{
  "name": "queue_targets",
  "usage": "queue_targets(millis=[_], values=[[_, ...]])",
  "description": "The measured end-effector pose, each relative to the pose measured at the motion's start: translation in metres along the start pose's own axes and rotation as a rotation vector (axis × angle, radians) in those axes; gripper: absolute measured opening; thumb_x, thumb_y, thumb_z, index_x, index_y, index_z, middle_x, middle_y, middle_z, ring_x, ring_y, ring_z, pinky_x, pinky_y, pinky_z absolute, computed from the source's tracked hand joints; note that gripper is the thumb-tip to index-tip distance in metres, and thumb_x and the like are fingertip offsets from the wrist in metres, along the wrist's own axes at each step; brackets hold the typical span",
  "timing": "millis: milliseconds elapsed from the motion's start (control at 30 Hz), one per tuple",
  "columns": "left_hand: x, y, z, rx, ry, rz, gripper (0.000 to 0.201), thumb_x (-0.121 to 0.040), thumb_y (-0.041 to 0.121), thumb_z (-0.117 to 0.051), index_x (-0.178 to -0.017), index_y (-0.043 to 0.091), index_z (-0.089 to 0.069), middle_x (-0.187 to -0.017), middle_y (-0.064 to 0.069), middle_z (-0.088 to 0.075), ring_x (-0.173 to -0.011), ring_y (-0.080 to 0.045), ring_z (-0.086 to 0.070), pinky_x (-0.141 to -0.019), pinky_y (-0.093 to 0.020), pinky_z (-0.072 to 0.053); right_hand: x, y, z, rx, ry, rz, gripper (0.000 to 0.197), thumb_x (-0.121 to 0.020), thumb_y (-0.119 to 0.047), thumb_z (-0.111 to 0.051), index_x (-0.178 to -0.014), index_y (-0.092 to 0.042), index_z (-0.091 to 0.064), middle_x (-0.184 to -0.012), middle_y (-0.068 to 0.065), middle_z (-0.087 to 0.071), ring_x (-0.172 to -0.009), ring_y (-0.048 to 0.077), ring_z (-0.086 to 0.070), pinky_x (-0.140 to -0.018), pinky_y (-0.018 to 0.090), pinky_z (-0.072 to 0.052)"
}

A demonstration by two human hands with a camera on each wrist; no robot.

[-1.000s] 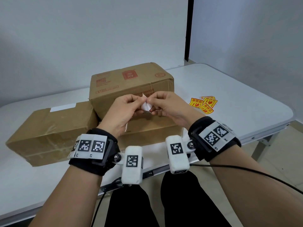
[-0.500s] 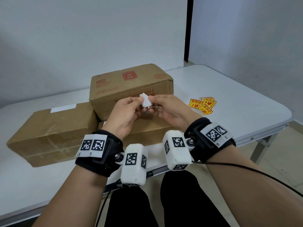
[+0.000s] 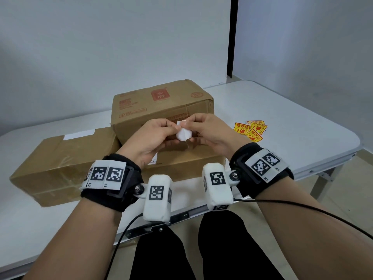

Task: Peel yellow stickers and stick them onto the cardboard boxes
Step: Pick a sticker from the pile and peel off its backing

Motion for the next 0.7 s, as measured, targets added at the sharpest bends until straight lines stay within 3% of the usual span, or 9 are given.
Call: queue_targets(millis=[67,267,433,700], values=[[0.001,0.000,0.000,0.096,0.003,0.017,0.010,-0.090,0.002,-0.059,-0.080,0.003,-0.063,-0.080,-0.010,-0.070,-0.064,-0.010,-0.066,-0.062,-0.019,-0.057,0.000,0.001,0.000,-0.040,0.014,0.006,0.010,-0.090,-0.016,-0.066,-0.089,-0.008,-0.062,-0.080,0.008,-0.067,-0.055,0.013,-0.056,-0.050,0.021,-0.048],[0.004,0.000,0.008,0.268,0.086,0.018,0.010,-0.089,0.000,-0.059,-0.079,0.001,-0.061,-0.076,-0.010,-0.068,-0.063,-0.013,-0.062,-0.063,-0.021,-0.058,-0.002,0.001,0.007,-0.164,0.089,0.035,0.014,-0.089,-0.015,-0.066,-0.077,-0.012,-0.060,-0.089,0.008,-0.067,-0.064,0.013,-0.057,-0.052,0.019,-0.049],[0.007,-0.004,0.013,0.364,0.191,-0.003,0.013,-0.090,0.000,-0.059,-0.077,0.002,-0.060,-0.072,-0.009,-0.068,-0.059,-0.011,-0.064,-0.065,-0.021,-0.058,-0.003,0.003,0.012,-0.220,0.182,0.049,0.016,-0.091,-0.014,-0.065,-0.076,-0.012,-0.060,-0.084,0.009,-0.064,-0.060,0.012,-0.054,-0.054,0.020,-0.049],[0.006,0.006,0.024,0.073,0.267,-0.106,0.006,-0.093,0.005,-0.056,-0.087,0.005,-0.056,-0.091,-0.013,-0.067,-0.068,-0.014,-0.069,-0.069,-0.023,-0.059,-0.002,0.001,0.025,-0.123,0.244,0.056,0.011,-0.090,-0.017,-0.066,-0.081,-0.012,-0.060,-0.078,0.008,-0.066,-0.053,0.012,-0.055,-0.055,0.022,-0.049]])
Point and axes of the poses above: each hand's wrist, its own x-axis away from the middle knuckle, its own z-axis out of the back of the hand, y = z × x, the point moved 7 cm from there along -x, towards the middle knuckle
